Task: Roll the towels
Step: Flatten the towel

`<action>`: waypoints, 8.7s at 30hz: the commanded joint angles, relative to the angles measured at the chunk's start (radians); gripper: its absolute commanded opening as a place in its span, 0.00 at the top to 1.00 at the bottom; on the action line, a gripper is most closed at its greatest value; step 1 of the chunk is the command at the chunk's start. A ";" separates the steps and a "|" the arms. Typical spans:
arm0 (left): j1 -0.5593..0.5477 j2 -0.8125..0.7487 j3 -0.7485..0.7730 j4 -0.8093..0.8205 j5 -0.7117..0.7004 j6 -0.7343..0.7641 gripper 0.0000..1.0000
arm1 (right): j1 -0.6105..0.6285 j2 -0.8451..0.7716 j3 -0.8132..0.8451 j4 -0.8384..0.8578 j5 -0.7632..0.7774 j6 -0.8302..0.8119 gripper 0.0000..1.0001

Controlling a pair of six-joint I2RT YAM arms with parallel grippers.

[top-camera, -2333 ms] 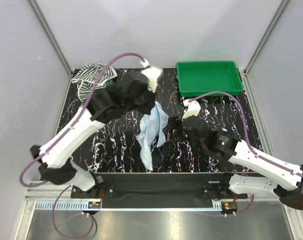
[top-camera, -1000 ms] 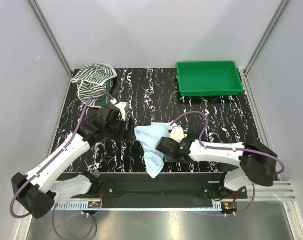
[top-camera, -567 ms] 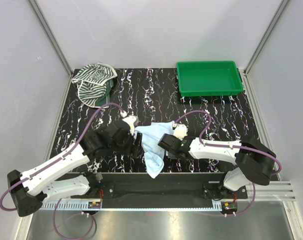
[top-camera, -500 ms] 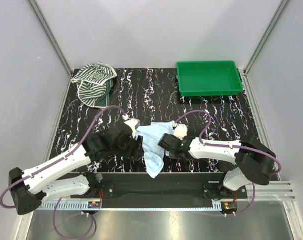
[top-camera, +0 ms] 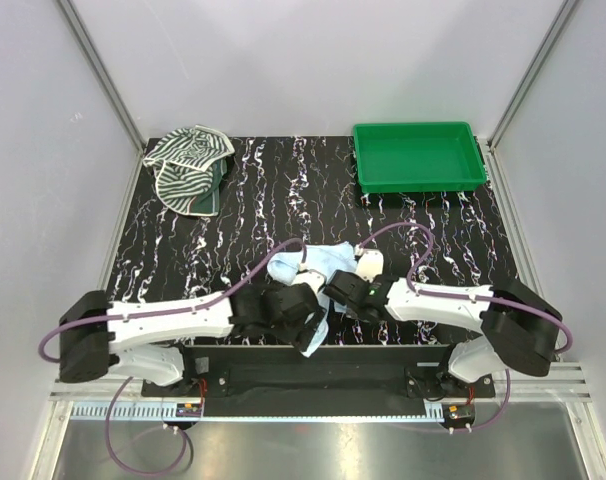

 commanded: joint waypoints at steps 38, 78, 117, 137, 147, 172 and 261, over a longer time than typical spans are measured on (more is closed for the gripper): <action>-0.088 0.434 0.001 0.179 -0.164 -0.080 1.00 | -0.143 -0.358 -0.007 -0.211 0.080 -0.029 1.00; 0.427 -0.234 0.569 -0.562 -0.264 0.153 1.00 | -0.285 -0.447 0.663 -0.611 0.259 -0.375 1.00; 1.079 0.327 0.535 -0.110 0.021 0.205 0.19 | -0.970 0.219 0.723 -0.179 -0.429 -0.664 0.14; 0.998 0.214 -0.077 0.237 0.262 0.001 0.25 | -0.909 0.567 0.842 -0.219 -0.392 -0.698 0.26; 1.015 0.311 -0.077 0.288 0.239 0.004 0.53 | -0.907 0.705 0.939 -0.247 -0.329 -0.715 0.30; 1.111 -0.063 -0.122 0.071 0.221 0.012 1.00 | -0.907 0.610 0.866 -0.242 -0.317 -0.711 0.64; 1.157 -0.099 -0.214 0.257 0.523 0.016 1.00 | -1.383 -0.255 0.152 -0.314 -0.409 -0.336 0.10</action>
